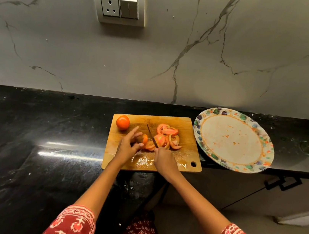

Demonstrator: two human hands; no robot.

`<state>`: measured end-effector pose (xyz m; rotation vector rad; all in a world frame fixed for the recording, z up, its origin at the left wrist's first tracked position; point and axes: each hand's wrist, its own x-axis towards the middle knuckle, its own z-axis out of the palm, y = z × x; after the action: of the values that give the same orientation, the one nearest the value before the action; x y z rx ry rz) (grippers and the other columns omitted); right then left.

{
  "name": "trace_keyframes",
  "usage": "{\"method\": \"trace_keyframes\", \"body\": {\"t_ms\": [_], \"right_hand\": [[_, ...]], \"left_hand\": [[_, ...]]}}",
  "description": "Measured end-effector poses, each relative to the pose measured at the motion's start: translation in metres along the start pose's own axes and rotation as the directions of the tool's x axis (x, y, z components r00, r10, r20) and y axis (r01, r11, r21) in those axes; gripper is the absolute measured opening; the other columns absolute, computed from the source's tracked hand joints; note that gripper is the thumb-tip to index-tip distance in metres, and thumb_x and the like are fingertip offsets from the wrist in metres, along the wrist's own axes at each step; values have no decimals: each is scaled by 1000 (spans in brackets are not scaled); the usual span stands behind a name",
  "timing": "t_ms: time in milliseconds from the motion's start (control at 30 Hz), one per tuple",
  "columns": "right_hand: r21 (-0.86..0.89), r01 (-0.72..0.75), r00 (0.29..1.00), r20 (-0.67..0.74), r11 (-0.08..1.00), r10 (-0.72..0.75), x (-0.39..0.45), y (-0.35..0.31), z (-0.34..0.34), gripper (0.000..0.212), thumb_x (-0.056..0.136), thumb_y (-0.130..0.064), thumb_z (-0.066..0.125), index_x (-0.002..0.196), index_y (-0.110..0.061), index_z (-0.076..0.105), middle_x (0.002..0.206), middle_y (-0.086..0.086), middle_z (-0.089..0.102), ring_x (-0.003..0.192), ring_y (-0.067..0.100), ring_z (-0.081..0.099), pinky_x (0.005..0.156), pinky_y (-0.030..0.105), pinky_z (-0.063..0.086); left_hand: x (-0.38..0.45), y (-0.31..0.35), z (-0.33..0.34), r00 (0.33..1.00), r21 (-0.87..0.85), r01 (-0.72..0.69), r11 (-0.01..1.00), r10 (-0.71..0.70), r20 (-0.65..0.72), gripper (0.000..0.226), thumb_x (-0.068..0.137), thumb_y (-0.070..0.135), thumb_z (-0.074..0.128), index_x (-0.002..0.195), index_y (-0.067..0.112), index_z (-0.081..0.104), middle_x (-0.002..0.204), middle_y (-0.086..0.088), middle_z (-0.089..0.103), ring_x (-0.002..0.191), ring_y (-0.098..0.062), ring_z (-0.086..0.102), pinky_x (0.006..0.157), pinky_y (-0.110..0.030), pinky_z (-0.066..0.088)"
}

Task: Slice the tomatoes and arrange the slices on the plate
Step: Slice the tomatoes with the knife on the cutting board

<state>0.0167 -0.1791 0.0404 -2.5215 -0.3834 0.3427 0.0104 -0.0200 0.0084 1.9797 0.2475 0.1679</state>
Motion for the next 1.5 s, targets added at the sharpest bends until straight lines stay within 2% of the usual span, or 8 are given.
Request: {"method": "trace_keyframes", "body": {"t_ms": [133,267,500,833,1000,1100,1233,1500], "right_hand": [[31,-51,998,-26,998,52,9,9,-8,35,101,-19,33,83,-2,57,82,17,59,81,32,61,62,31,38],[71,-71,995,-69,995,76,13,17,-11,35,100,-19,33,87,0,59,82,15,60,73,26,55,61,29,38],[58,-43,992,-113,997,49,14,16,-13,32,101,-20,32,78,-9,50,75,7,52,68,21,49,61,28,33],[152,-25,962,-266,988,65,19,47,-33,33,102,-23,32,85,-4,54,73,8,52,69,21,50,58,30,28],[-37,57,975,-215,998,-64,2,85,-46,36,100,-31,40,86,-5,60,77,10,62,72,24,58,59,28,31],[-64,97,983,-150,993,-106,-6,95,-46,30,96,-35,49,79,-11,58,70,2,55,66,18,54,54,25,30],[22,94,982,-165,995,-89,-2,80,-38,23,85,-31,65,81,-9,63,73,0,57,70,13,52,61,23,35],[-48,188,961,-195,981,-193,5,52,-12,14,88,-19,59,97,-8,60,86,8,66,82,24,63,68,30,46]], "left_hand": [[-2,8,-5,999,-85,4,996,-7,-37,63,84,-4,59,140,7,34,118,-7,60,110,-13,56,83,-11,47],[-4,4,-13,977,44,33,998,-23,-211,49,82,-4,63,128,6,51,105,-11,66,94,-13,61,84,-22,52],[-13,1,-9,992,164,113,980,-102,-72,61,69,-4,75,125,1,52,86,-5,62,59,-7,59,60,-15,52],[-19,13,8,993,71,51,996,-44,-108,54,74,-8,69,125,1,53,102,-14,63,76,-11,63,63,-11,53],[-27,10,15,978,113,13,994,10,-206,51,78,-8,65,127,0,52,116,-13,59,98,-10,56,73,-7,48],[-25,6,11,976,89,51,995,-30,-216,53,76,-7,68,126,1,51,117,-15,59,98,-12,57,79,-18,52],[-26,7,10,978,138,37,990,-8,-209,54,74,-1,71,125,1,53,112,-13,62,92,-11,58,73,-11,46],[-35,7,21,962,120,64,991,-29,-271,51,71,-8,71,120,1,58,102,-14,66,84,-14,62,75,-20,50]]}}
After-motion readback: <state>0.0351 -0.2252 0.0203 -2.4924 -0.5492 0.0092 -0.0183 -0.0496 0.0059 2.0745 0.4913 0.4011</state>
